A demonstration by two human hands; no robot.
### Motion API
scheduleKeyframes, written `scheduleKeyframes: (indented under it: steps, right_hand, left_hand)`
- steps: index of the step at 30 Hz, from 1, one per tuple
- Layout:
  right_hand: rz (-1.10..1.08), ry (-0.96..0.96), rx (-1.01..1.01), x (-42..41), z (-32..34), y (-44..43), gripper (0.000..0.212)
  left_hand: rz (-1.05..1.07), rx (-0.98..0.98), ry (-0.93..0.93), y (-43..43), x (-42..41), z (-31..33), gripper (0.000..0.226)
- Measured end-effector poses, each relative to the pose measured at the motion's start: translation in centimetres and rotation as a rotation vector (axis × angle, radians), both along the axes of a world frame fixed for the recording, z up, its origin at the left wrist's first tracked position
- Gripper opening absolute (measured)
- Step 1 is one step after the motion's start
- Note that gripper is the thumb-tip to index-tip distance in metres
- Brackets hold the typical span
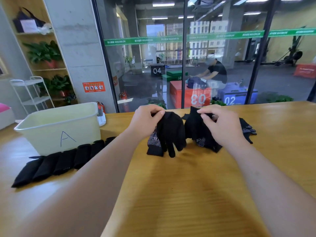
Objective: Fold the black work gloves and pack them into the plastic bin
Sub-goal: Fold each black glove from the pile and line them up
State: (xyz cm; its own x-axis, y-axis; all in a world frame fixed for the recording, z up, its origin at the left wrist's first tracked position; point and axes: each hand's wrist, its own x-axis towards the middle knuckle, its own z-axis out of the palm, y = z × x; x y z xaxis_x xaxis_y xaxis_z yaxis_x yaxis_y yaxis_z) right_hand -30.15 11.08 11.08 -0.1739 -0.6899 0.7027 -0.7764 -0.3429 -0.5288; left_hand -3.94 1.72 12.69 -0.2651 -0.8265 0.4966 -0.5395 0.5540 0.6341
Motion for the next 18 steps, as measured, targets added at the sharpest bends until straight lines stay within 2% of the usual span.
scheduleKeyframes:
  steps: [4, 8, 14, 16, 18]
  right_hand:
    - [0.098, -0.045, 0.072, 1.6, 4.4, 0.1, 0.024]
    - [0.223, -0.079, 0.113, 3.4, 6.5, -0.4, 0.034]
    - [0.288, -0.215, -0.019, 6.8, 6.8, 1.7, 0.029]
    - [0.364, -0.207, 0.058, 8.1, 4.8, 3.6, 0.029]
    - [0.495, -0.12, 0.263, 8.9, 1.9, 5.5, 0.03]
  left_hand:
    - [-0.008, 0.0, -0.081, 0.4, 2.8, 2.8, 0.019]
    - [0.078, -0.094, -0.126, 1.1, 5.6, 4.0, 0.016]
    - [0.193, -0.23, -0.101, 3.7, 8.9, 4.2, 0.013]
    - [0.143, -0.214, -0.121, 5.4, 9.8, 3.0, 0.01]
    - [0.002, -0.083, -0.149, 7.4, 10.7, 1.0, 0.008]
